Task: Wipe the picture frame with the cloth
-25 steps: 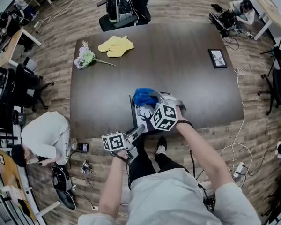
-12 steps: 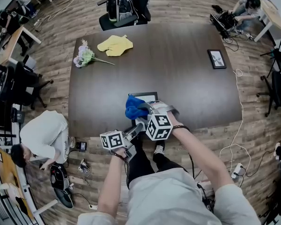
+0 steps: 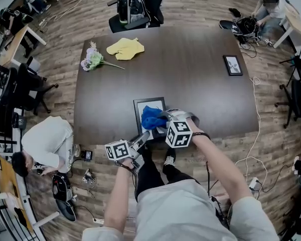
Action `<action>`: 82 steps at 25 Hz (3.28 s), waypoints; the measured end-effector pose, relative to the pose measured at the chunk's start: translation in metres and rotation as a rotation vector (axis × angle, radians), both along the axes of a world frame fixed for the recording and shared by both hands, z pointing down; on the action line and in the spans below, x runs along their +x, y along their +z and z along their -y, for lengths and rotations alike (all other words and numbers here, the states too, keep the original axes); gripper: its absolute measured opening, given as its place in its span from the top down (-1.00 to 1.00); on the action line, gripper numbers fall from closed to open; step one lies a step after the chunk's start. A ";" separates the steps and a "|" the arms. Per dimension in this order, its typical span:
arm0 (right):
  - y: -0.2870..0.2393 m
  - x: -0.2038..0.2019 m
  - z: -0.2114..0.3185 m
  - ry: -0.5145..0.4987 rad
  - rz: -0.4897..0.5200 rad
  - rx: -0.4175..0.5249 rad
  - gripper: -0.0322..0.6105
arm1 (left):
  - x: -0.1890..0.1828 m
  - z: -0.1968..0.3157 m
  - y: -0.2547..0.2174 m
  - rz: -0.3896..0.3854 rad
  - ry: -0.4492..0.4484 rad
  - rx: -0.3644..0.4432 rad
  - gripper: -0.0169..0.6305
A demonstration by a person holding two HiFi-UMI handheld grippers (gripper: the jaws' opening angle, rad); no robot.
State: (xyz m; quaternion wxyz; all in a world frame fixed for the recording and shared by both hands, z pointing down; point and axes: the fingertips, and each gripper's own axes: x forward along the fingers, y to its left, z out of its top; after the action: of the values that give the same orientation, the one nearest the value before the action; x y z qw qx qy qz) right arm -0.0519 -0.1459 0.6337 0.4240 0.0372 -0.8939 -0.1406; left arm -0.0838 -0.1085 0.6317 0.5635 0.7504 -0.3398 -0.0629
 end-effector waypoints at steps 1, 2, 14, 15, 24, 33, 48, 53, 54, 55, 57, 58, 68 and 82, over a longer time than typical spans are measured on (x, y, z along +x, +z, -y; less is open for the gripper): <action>0.001 0.003 0.005 0.023 0.000 0.003 0.62 | -0.001 0.000 -0.001 0.000 -0.002 0.005 0.72; 0.002 0.006 0.011 0.047 0.001 0.005 0.62 | -0.002 0.000 -0.002 -0.001 -0.005 0.008 0.72; -0.027 -0.017 0.050 0.222 0.069 0.140 0.62 | 0.023 -0.019 -0.003 -0.017 0.018 -0.001 0.72; -0.031 -0.019 0.052 0.221 0.073 0.157 0.62 | 0.024 -0.019 -0.003 -0.019 0.015 0.002 0.72; -0.020 0.031 0.072 0.361 0.045 0.145 0.62 | 0.006 -0.016 -0.015 0.021 -0.039 0.064 0.73; -0.010 0.015 0.001 0.167 0.005 0.143 0.62 | -0.013 -0.001 -0.016 -0.026 -0.125 0.053 0.73; -0.037 -0.033 -0.068 -0.091 0.016 0.235 0.62 | -0.019 0.026 -0.018 -0.064 -0.204 0.034 0.73; -0.045 -0.043 -0.085 -0.171 0.019 0.284 0.62 | -0.022 0.032 -0.021 -0.110 -0.256 0.028 0.73; -0.044 -0.044 -0.087 -0.181 0.018 0.287 0.62 | -0.022 0.033 -0.020 -0.109 -0.256 0.027 0.73; -0.042 -0.044 -0.087 -0.184 0.019 0.283 0.62 | -0.023 0.032 -0.020 -0.109 -0.255 0.025 0.73; -0.038 -0.038 -0.083 -0.173 0.019 0.258 0.62 | -0.022 0.031 -0.021 -0.109 -0.247 0.027 0.73; -0.036 -0.032 -0.079 -0.161 0.015 0.243 0.62 | -0.021 0.031 -0.022 -0.107 -0.238 0.032 0.73; -0.027 0.015 0.000 0.033 -0.054 0.218 0.62 | 0.010 0.018 -0.024 -0.037 -0.076 0.041 0.73; -0.047 -0.017 0.045 0.127 0.003 0.287 0.62 | 0.033 0.001 -0.008 -0.056 0.025 -0.011 0.73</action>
State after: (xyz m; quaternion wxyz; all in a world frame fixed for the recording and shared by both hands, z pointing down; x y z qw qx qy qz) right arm -0.0689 -0.1905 0.5868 0.4210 0.1541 -0.8610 -0.2400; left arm -0.0513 -0.1098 0.6239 0.5778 0.7493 -0.3148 -0.0747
